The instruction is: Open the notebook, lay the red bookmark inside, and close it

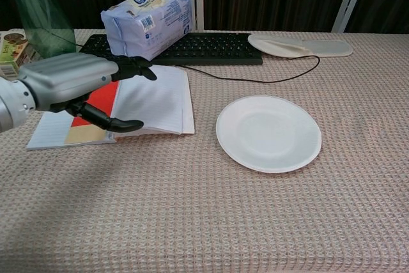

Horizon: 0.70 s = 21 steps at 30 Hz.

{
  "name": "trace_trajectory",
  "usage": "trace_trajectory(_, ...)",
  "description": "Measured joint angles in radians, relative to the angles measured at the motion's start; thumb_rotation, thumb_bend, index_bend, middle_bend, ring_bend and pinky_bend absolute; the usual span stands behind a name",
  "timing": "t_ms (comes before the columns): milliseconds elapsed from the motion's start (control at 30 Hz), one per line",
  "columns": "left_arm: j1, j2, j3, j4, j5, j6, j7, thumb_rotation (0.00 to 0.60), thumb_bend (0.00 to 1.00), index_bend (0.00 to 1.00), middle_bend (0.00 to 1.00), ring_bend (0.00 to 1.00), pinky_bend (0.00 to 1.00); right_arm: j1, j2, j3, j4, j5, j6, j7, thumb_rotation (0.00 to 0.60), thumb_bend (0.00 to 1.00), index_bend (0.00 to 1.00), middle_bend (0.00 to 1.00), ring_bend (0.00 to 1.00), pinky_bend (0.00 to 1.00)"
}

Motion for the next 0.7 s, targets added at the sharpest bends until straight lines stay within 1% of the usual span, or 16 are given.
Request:
trace_trajectory(67, -0.014, -0.027, -0.012, 0.018, -0.013, -0.014, 0.019, 0.46, 0.16, 0.11, 0.0, 0.0, 0.06, -0.002, -0.001, -0.001, 0.003, 0.001, 0.001, 0.003, 0.6, 0.2, 0.31, 0.21, 0.1, 0.19)
trace_trajectory(100, -0.022, -0.04, -0.018, 0.028, -0.023, -0.021, 0.03, 0.488, 0.16, 0.11, 0.0, 0.0, 0.06, -0.003, -0.001, -0.001, 0.004, 0.001, 0.002, 0.004, 0.6, 0.2, 0.31, 0.21, 0.1, 0.19)
trace_trajectory(300, -0.055, -0.104, -0.045, 0.082, -0.095, -0.053, 0.093, 0.588, 0.16, 0.1, 0.0, 0.0, 0.06, -0.008, 0.0, 0.0, 0.009, 0.003, 0.011, 0.011, 0.6, 0.21, 0.31, 0.21, 0.1, 0.19)
trace_trajectory(367, -0.059, -0.116, -0.048, 0.095, -0.115, -0.056, 0.109, 0.6, 0.16, 0.1, 0.0, 0.0, 0.06, -0.009, -0.001, 0.0, 0.012, 0.005, 0.011, 0.014, 0.6, 0.21, 0.31, 0.21, 0.1, 0.19)
trace_trajectory(533, -0.063, -0.134, -0.054, 0.114, -0.161, -0.062, 0.12, 0.6, 0.16, 0.1, 0.0, 0.0, 0.06, -0.009, -0.004, 0.001, 0.018, 0.004, 0.01, 0.018, 0.6, 0.21, 0.31, 0.2, 0.1, 0.19)
trace_trajectory(700, -0.061, -0.144, -0.047, 0.115, -0.159, -0.053, 0.12, 0.6, 0.16, 0.1, 0.0, 0.0, 0.06, -0.008, -0.006, 0.002, 0.019, 0.005, 0.009, 0.019, 0.6, 0.2, 0.31, 0.21, 0.1, 0.19)
